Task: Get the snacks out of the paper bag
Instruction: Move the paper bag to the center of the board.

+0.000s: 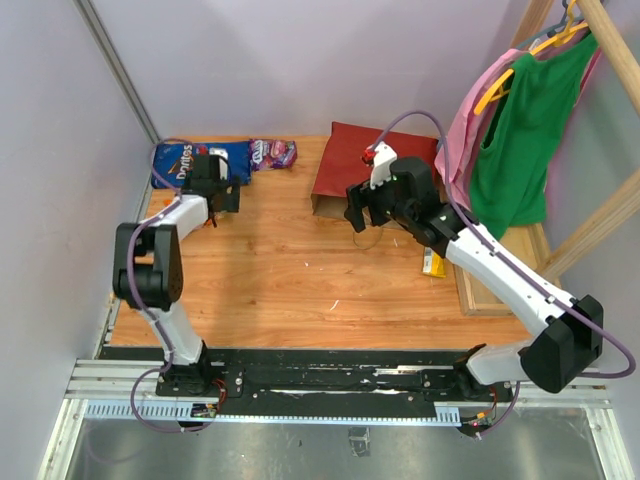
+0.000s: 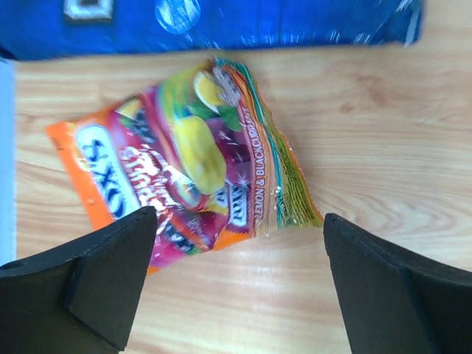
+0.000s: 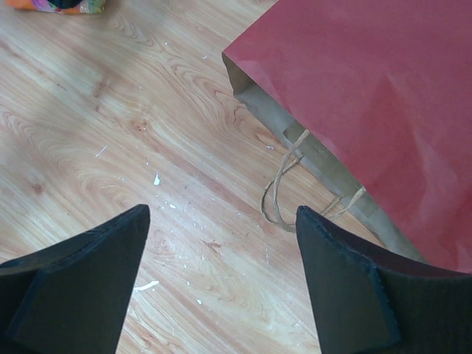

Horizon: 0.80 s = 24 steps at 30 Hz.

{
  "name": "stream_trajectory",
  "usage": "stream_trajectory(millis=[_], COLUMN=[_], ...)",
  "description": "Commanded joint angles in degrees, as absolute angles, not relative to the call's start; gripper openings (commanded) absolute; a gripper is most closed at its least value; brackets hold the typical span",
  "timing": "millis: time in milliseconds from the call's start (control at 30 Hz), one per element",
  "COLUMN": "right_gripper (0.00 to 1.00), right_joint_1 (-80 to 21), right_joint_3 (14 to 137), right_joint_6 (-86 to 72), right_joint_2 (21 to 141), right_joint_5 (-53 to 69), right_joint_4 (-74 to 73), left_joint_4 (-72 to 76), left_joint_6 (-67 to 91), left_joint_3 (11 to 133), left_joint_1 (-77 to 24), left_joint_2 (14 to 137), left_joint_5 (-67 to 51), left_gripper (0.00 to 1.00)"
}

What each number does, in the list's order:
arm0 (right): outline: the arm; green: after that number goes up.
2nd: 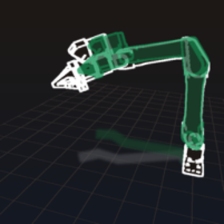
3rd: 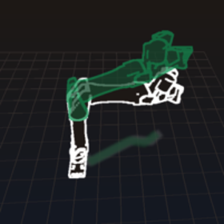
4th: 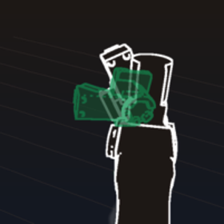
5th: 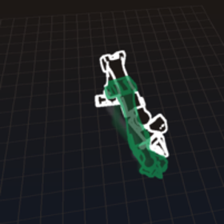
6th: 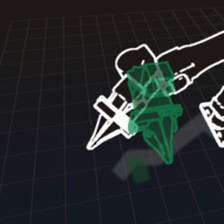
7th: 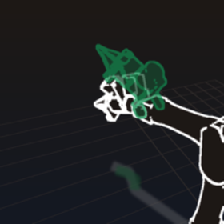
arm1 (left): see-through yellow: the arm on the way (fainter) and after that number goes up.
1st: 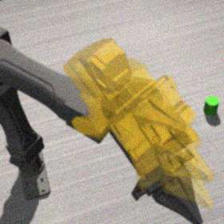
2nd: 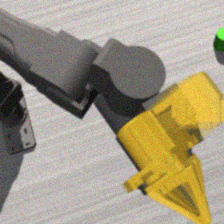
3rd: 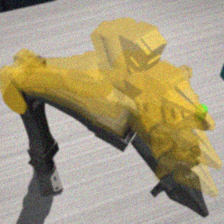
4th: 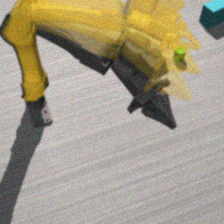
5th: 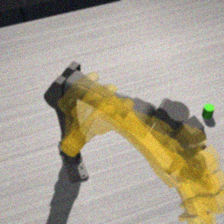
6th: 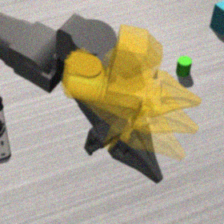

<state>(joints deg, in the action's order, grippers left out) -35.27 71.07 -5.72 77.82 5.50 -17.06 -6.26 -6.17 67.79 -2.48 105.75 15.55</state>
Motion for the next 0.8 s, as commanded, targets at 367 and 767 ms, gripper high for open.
stream_trajectory(millis=[367,767], right_gripper=[0.97,0.97], right_joint_1=[-3.88,2.43], right_joint_3=[54.97,39.97], right_joint_6=[-34.18,-52.77], right_joint_2=[56.53,54.04], right_joint_5=[31.34,30.98], right_joint_4=[1.17,4.70], left_joint_4=[-8.07,6.87], left_joint_6=[-24.97,-40.30], left_joint_3=[68.44,61.91], left_joint_1=[-32.98,-39.71], left_joint_2=[86.38,88.36], left_joint_5=[-6.52,-18.35], left_gripper=[1.00,0.99])
